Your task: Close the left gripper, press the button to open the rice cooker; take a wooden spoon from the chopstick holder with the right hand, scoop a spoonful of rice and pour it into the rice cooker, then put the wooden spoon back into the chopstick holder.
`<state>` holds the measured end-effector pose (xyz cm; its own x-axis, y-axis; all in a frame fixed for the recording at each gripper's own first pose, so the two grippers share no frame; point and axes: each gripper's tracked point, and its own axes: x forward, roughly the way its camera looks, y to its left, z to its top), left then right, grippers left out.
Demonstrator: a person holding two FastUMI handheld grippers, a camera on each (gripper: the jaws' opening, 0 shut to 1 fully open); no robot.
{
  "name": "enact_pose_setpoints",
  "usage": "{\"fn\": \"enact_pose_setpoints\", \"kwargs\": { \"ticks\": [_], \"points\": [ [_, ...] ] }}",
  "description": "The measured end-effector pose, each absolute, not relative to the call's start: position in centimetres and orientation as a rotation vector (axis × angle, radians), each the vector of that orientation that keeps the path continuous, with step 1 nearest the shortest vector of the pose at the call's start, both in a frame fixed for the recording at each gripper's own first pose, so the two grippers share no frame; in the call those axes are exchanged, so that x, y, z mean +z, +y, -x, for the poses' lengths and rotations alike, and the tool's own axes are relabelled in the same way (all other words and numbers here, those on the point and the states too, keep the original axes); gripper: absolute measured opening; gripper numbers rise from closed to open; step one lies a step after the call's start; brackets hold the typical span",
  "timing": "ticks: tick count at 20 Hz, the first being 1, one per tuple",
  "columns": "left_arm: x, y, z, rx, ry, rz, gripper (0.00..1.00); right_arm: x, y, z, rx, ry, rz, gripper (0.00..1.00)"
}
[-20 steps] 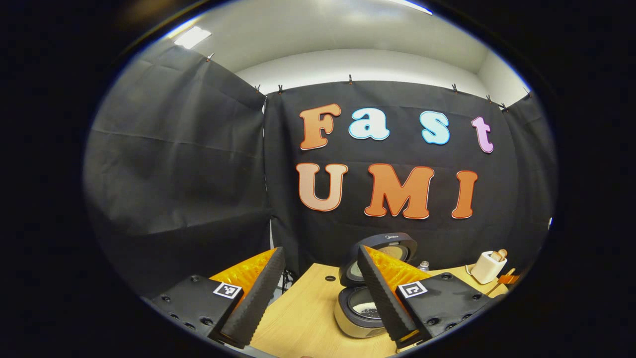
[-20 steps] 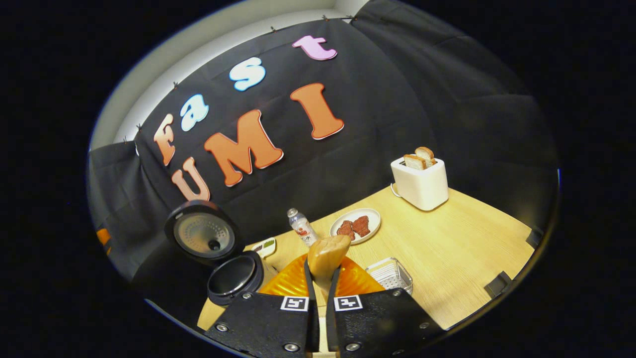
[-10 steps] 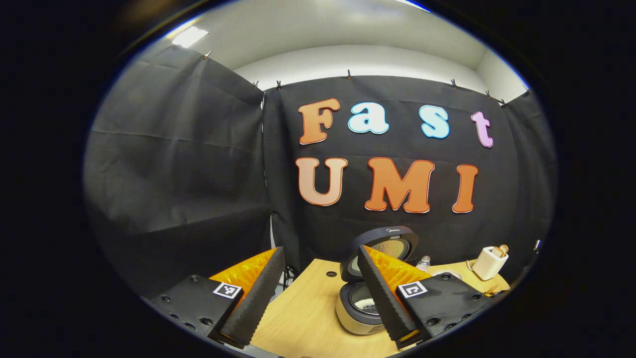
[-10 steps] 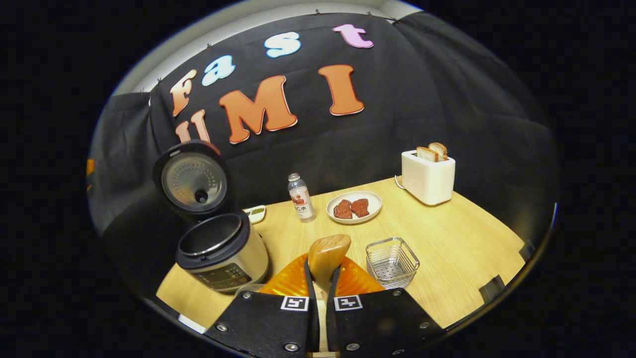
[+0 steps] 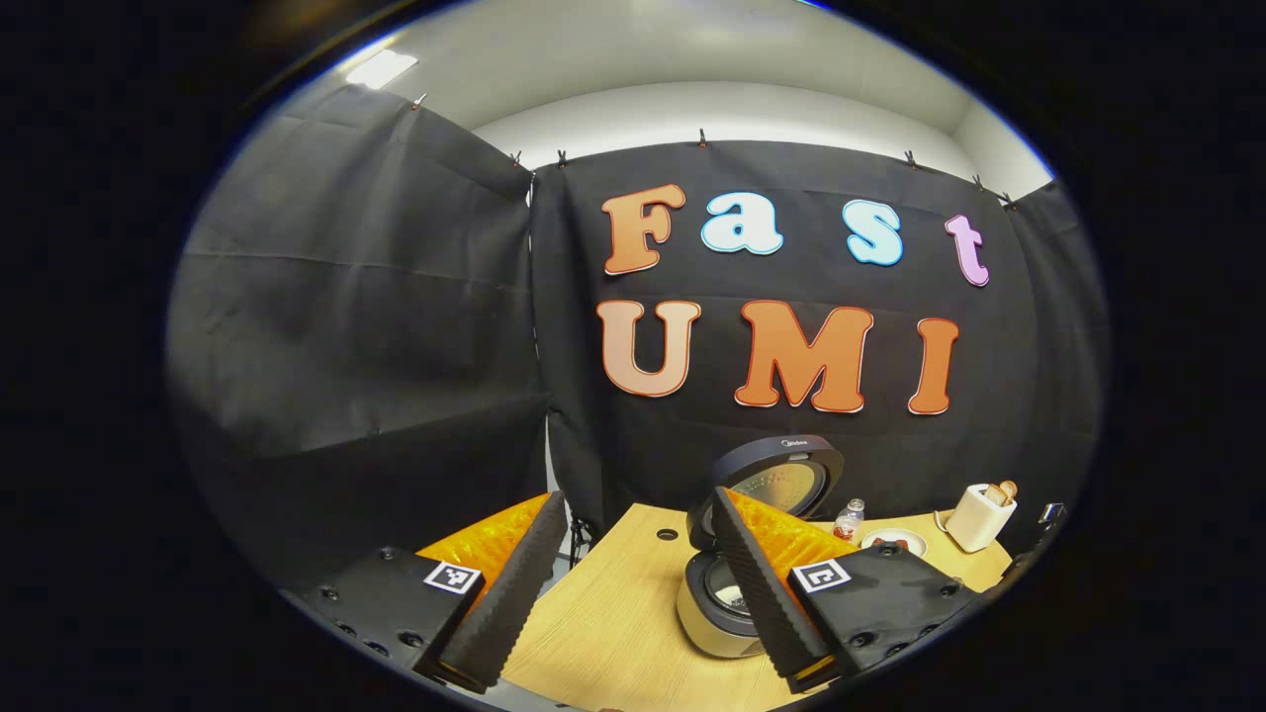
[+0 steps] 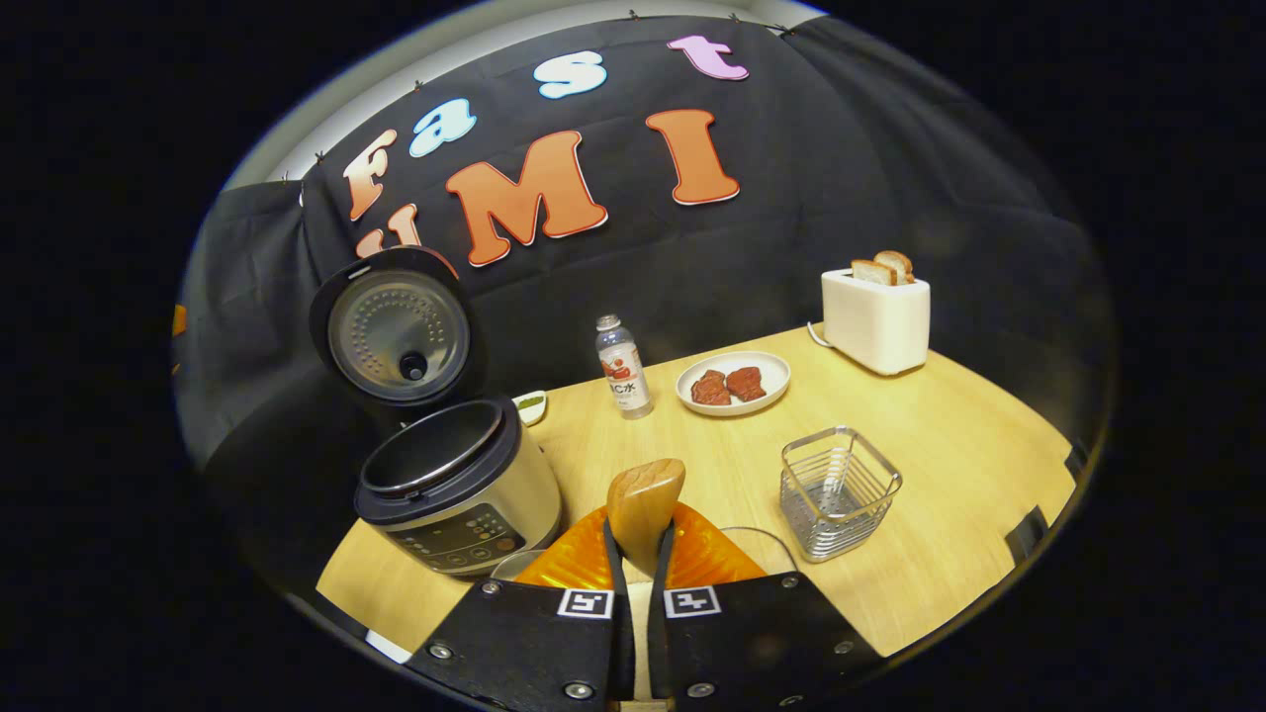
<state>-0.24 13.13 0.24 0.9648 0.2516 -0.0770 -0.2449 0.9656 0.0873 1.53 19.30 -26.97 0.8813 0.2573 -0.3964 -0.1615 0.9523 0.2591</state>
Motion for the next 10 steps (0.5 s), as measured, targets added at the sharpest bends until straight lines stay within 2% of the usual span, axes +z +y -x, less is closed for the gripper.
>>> {"fn": "enact_pose_setpoints", "kwargs": {
  "ticks": [10],
  "points": [
    [-0.3, 13.5, 0.1, 0.25, 0.097, -0.042, 0.96, -28.1, 18.2, -2.3, 0.2, 0.582, -0.646, 0.05]
  ]
}}
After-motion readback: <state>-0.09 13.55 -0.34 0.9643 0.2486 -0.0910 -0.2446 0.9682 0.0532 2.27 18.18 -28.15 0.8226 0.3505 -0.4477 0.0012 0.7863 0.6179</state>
